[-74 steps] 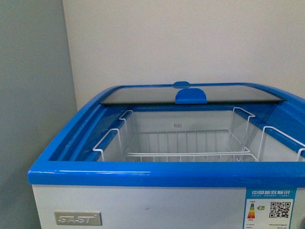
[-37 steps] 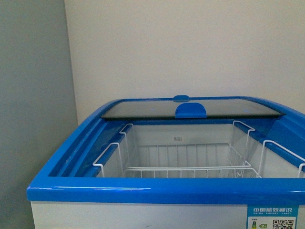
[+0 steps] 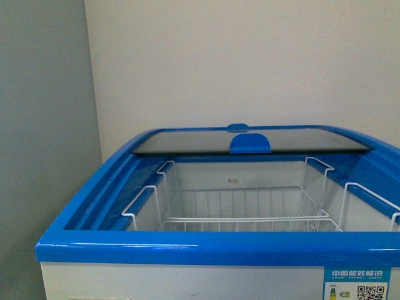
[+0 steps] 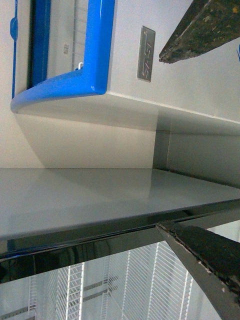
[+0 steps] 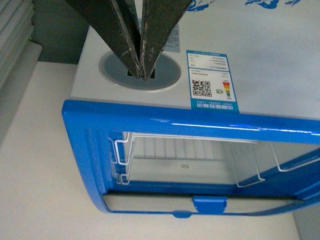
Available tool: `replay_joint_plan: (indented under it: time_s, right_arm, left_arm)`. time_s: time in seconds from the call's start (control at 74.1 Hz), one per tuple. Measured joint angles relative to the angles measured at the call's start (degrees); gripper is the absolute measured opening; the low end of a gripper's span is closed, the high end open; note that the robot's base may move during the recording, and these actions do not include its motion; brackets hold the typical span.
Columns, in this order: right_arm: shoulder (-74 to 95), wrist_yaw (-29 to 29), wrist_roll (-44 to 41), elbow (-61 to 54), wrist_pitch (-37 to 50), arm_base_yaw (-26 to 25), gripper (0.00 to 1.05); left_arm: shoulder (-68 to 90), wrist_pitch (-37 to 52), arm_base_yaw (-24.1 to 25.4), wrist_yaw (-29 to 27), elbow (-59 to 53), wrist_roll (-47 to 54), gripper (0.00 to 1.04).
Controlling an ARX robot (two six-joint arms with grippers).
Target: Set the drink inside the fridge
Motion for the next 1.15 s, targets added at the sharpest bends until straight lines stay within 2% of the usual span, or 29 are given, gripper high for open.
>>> replay_joint_plan:
  time_s: [0.135,0.472,0.647,1.146]
  right_arm:
    - [-0.1,0.0,0.0,0.0,-0.1,0.0,0.05]
    - [-0.1,0.0,0.0,0.0,-0.1,0.0,0.63]
    - [-0.1,0.0,0.0,0.0,-0.1,0.0,0.99]
    - [-0.1,0.0,0.0,0.0,-0.1,0.0,0.98]
  left_arm:
    - [0.0,0.0,0.0,0.0,0.0,0.0,0.97]
    - [0.0,0.0,0.0,0.0,0.0,0.0,0.97]
    - [0.0,0.0,0.0,0.0,0.0,0.0,0.97]
    - [0.0,0.0,0.0,0.0,0.0,0.0,0.97]
